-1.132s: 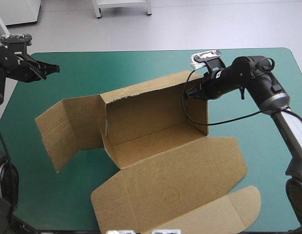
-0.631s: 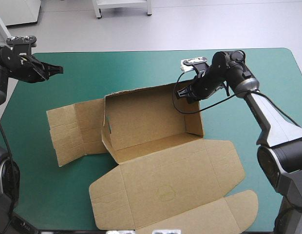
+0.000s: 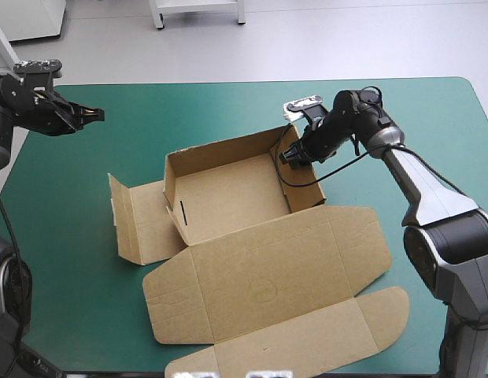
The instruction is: Fold the box
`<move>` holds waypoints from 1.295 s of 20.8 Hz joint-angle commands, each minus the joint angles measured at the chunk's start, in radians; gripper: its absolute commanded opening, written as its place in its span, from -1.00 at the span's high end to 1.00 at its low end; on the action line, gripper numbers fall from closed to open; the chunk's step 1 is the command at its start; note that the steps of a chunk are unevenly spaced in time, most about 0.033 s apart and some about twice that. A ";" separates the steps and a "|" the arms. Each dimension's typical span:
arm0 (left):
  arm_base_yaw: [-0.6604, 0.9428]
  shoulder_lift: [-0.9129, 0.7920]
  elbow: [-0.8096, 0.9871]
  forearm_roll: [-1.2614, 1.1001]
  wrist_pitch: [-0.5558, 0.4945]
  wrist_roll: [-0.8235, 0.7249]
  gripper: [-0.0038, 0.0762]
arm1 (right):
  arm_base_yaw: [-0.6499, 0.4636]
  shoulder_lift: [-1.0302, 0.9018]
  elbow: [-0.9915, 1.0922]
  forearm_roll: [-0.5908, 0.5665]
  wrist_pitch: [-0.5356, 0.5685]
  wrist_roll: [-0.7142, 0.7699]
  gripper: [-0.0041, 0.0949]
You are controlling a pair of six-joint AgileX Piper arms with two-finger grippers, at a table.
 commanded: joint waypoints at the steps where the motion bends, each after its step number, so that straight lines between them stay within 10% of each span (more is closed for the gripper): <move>1: 0.002 -0.045 -0.023 -0.028 -0.042 0.000 0.92 | -0.005 -0.053 -0.041 -0.015 -0.016 0.000 -0.43; 9: 0.002 -0.045 -0.023 -0.035 -0.038 0.003 0.92 | -0.003 -0.055 -0.298 -0.102 0.157 0.128 -0.44; 27: 0.002 -0.045 -0.023 -0.058 -0.030 0.011 0.92 | 0.119 -0.028 -0.208 -0.295 0.158 0.282 -0.30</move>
